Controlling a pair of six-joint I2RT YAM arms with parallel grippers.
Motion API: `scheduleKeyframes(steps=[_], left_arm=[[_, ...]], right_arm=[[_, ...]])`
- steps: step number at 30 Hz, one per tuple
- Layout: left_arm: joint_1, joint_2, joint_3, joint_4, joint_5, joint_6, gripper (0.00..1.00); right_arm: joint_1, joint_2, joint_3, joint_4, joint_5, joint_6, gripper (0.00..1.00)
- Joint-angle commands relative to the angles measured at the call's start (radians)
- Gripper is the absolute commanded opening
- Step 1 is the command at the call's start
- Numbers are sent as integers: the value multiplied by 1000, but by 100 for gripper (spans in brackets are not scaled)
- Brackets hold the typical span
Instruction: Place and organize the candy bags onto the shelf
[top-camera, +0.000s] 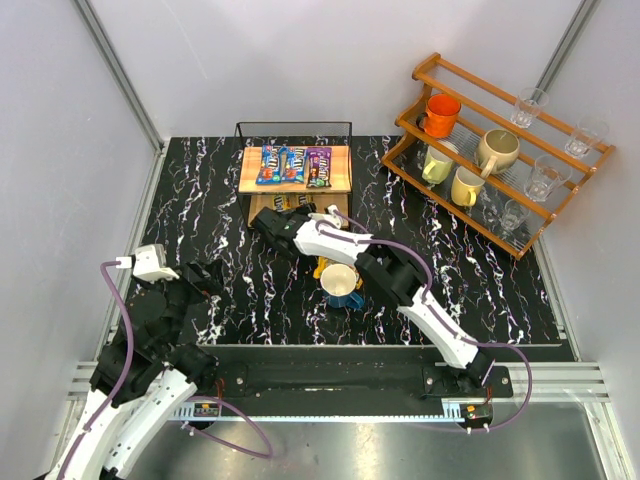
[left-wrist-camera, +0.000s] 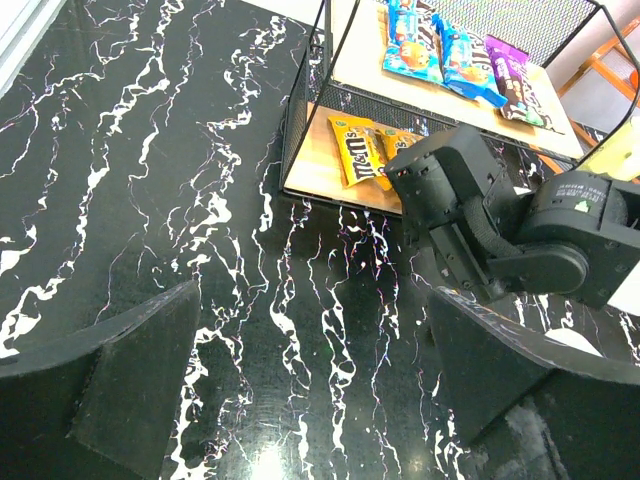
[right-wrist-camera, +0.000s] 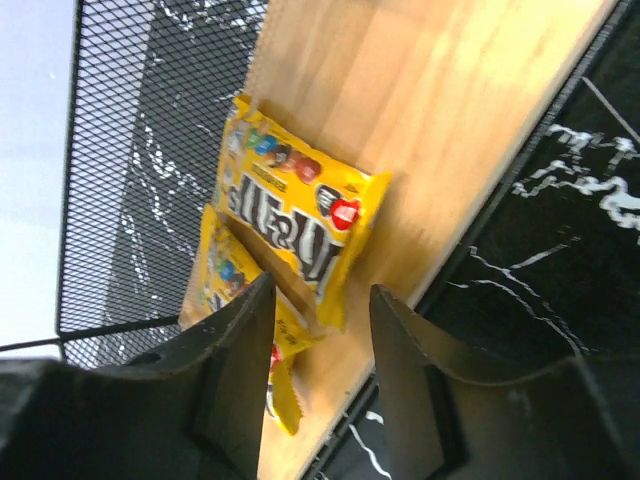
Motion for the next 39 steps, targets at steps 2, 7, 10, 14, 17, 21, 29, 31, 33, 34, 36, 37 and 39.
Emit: scheduleKeyframes(steps=[2,7,10,14,17,21,29,31,33,34,36,37,39], left_arm=[[-10,-9,20,8,-25,-6,99],[-13,-9,20,8,-25,-6,99],[-14,-9,20,8,-24,-6,99],[-14,-4,20,10,-24,-6,99],[-14,-4,20,8,-22,-6,99],[-14,-1,20,8,-21,-6,99],[-14,8,20,8,-13,-5,99],[-16,11,20,8,-12,-5,99],[-16,11,20,10,-10,-5,99],[-17,10,20,10,-10,-5,99],[-17,10,19,11,-5,-3,99],[-17,11,19,11,-5,-3,99],[-17,13,19,14,-2,-2,99]], right_arm=[[32,-136,-180,131,72,94,58],[37,-300,-420,472,75,-117,64],[45,-375,-526,644,70,-286,65],[54,-439,-630,856,25,-527,66],[62,-465,-656,941,-37,-621,66],[95,-504,-692,976,-81,-676,66],[203,-714,-898,1277,-135,-1269,66],[204,-852,-1010,1335,-161,-1431,66],[204,-1021,-1073,1248,-126,-1497,69],[201,-1076,-1107,1181,-108,-1514,70],[180,-1231,-1132,937,-75,-1497,74],[163,-1280,-1159,858,-72,-1454,74],[96,-1423,-1189,606,-109,-1376,75]])
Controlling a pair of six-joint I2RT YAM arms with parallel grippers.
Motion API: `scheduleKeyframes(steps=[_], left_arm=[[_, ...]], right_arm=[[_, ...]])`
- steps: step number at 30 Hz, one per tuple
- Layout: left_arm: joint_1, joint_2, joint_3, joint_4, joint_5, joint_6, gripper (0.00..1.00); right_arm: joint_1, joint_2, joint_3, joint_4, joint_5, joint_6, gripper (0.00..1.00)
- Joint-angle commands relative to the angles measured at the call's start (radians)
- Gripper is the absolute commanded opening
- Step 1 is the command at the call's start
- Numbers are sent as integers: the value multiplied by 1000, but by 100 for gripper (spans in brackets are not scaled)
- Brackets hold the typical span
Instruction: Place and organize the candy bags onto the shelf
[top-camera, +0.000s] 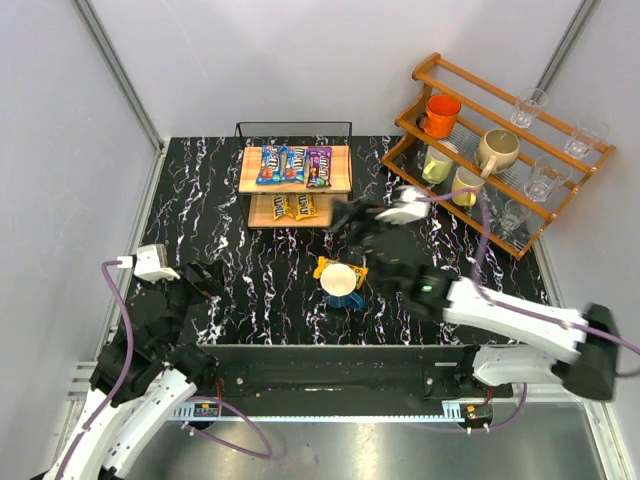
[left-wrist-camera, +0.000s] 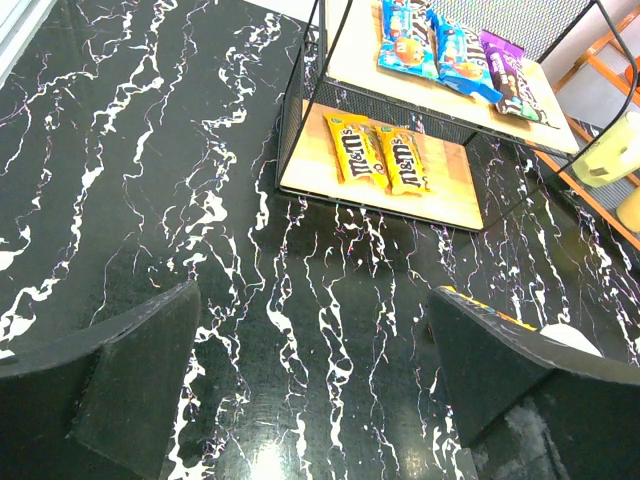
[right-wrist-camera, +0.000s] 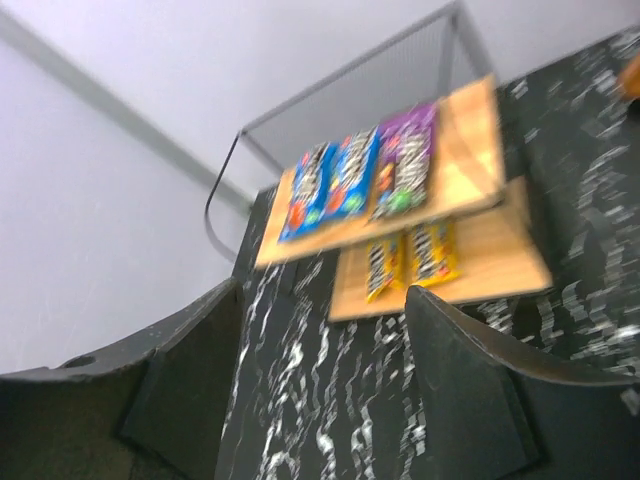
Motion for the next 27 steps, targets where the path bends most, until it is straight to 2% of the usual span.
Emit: scheduleKeyframes(steps=[1,2,3,6,8,12,15,19,25,27], left_arm=[[-5,12,17,15,-2,-1,99],[-5,14,19,15,0,-1,99],[-6,15,17,15,0,1,99],[-6,21,19,15,1,1,99],[-8,26,19,17,3,2,99],[-6,32,19,17,6,2,99],[-6,34,19,15,9,4,99],[-8,38,19,17,17,5,99],[-6,38,19,17,17,5,99],[-6,37,19,17,17,4,99]], right_arm=[[-116,-232,-83,-457,-12,89,75],[-156,-315,-100,-581,-125,128,75],[-245,-351,-117,-623,-189,153,75],[-371,-427,-166,-749,-394,193,74],[-420,-395,-171,-806,-515,190,75],[-486,-278,-171,-796,-681,158,75],[-511,-211,-203,-714,-798,161,75],[-557,-125,-294,-522,-988,214,75],[-581,15,-415,-271,-1082,320,73],[-581,47,-426,-234,-1091,335,72]])
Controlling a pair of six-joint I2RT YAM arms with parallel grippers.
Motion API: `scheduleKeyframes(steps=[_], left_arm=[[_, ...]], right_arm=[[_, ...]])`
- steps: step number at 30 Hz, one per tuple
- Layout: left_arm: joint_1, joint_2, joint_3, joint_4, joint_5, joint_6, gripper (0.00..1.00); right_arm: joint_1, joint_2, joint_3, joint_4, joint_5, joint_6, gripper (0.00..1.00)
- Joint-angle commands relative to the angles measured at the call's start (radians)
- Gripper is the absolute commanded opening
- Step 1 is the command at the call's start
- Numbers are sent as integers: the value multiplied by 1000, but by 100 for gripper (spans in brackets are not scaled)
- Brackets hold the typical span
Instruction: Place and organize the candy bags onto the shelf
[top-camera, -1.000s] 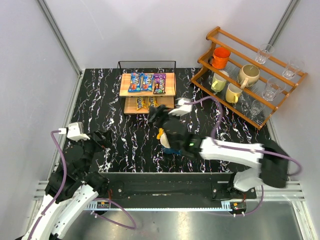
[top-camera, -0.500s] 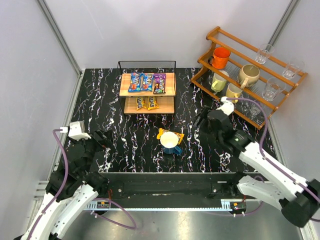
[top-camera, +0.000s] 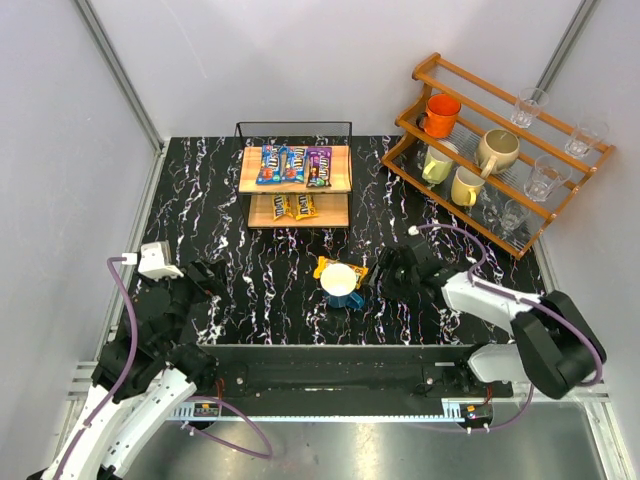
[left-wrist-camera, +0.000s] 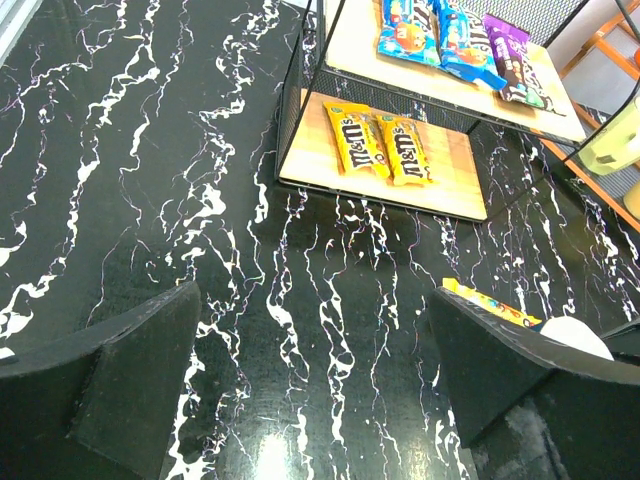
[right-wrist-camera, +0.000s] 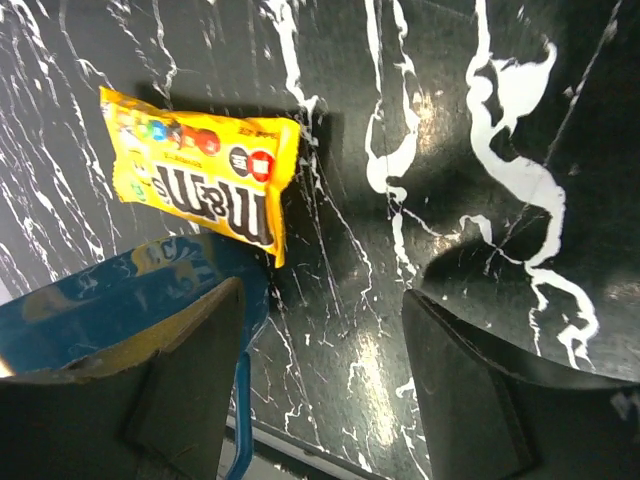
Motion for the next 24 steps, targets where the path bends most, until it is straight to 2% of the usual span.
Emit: scheduleKeyframes(steps=[1,7,12,16,22,23,24], left_arm=[[-3,9,19,16,8,2,99],[-5,7,19,16,8,2,99],[-5,7,17,16,8,2,99],[-5,7,17,16,8,2,99],[-5,7,17,16,8,2,99],[-5,9,17,15,8,2,99],[-5,9,17,16,8,2,99]], right_arm=[[-8,84,-24,239,-110,75,72],[-8,178,-30,357,-119,114,71],[-10,237,-31,388,-112,142,69],[-8,281,-41,393,-93,156,62],[-8,316,-56,439,-93,167,27],[-8,310,-64,441,-90,170,21],[-8,269,-70,441,-70,168,10]])
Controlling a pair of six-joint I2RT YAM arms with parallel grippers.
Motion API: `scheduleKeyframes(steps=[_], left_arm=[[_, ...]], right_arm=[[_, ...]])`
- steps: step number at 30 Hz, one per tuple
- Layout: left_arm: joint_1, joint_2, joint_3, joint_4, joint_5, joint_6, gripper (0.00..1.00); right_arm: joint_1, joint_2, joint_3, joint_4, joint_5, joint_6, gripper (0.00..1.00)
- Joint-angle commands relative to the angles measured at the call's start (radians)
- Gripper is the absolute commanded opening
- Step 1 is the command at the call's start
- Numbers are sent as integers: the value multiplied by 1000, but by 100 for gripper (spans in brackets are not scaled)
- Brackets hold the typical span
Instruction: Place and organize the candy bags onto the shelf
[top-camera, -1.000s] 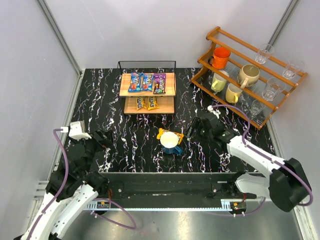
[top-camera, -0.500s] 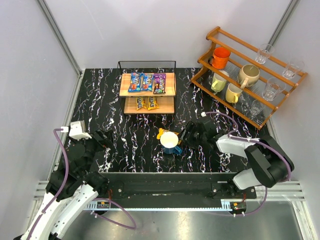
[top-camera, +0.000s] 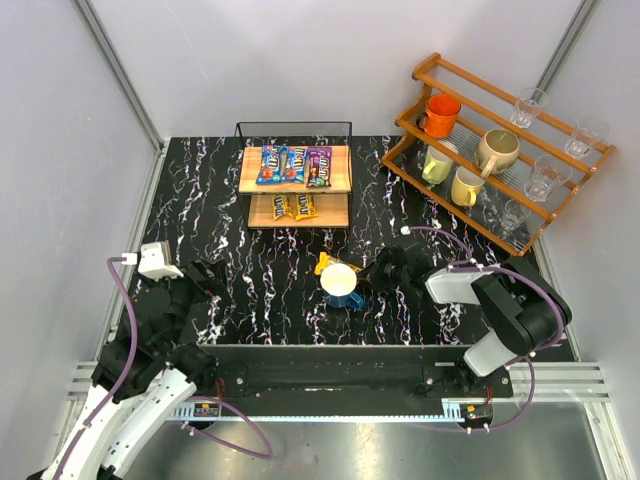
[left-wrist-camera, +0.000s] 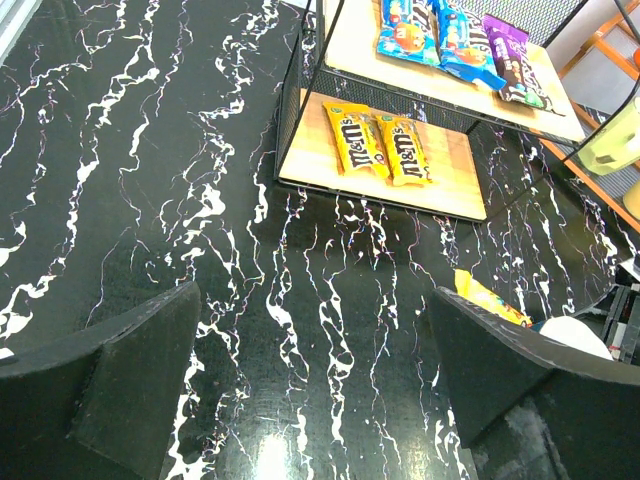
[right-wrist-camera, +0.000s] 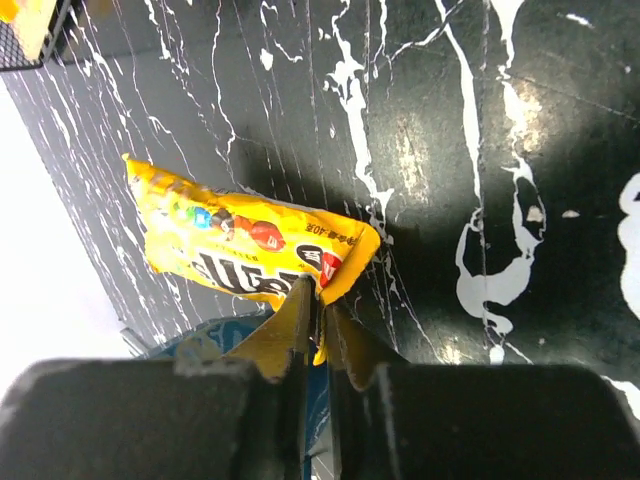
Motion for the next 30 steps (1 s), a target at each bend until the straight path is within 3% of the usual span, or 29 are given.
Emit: scheduleKeyframes(steps=[1,4,9,13,20,26,30], left_arm=[[-4,7,17,17,6,2,99],[-4,5,17,17,6,2,99],[-4,13,17,18,11,3,99],[-4,12,17,18,9,3,99],[-4,7,16,18,5,2,99],[-4,9,16,18,5,2,99],[-4,7,16,18,5,3,99]], right_arm=[[-5,-63,-39,-13,55,4,7],[-5,-256,-28,-163,176,-22,0],[-2,-596,102,-549,406,-160,0],[-4,-703,232,-676,408,-257,0],[53,-629,271,-610,210,-278,0],[269,-427,381,-544,383,-282,0],[324,-346,423,-440,516,-240,0]])
